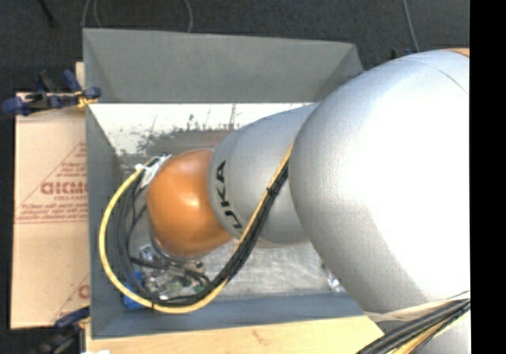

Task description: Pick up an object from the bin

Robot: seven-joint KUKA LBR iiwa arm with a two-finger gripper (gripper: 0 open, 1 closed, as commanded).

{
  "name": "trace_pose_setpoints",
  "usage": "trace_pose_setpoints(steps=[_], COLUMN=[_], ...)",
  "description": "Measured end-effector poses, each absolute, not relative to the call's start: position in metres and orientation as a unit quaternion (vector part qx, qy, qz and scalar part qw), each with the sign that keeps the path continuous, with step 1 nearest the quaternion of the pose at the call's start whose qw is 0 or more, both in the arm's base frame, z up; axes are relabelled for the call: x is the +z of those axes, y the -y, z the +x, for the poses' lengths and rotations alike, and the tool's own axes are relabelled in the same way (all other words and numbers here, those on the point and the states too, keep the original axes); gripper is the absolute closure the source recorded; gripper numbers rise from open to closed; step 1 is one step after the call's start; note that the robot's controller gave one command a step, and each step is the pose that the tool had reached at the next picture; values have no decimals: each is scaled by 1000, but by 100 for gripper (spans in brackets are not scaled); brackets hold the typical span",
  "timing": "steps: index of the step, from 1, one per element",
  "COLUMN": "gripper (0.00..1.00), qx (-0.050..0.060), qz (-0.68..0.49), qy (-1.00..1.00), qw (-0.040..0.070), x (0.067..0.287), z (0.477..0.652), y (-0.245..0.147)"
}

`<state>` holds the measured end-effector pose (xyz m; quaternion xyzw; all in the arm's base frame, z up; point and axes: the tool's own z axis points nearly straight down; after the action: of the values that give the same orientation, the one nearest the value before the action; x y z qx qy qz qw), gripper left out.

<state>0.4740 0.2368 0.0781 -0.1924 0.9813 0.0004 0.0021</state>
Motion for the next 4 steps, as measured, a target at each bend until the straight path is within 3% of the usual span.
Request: trace_pose_setpoints(steps=[1, 2, 3, 4], gripper=[100, 100, 100, 100], qx=[0, 0, -1, 1], qz=[-371, -265, -139, 43], qy=[-929, -964, -990, -999], qw=[5, -1, 0, 2], x=[222, 152, 139, 143], z=[485, 491, 483, 513], y=[-228, -226, -128, -121])
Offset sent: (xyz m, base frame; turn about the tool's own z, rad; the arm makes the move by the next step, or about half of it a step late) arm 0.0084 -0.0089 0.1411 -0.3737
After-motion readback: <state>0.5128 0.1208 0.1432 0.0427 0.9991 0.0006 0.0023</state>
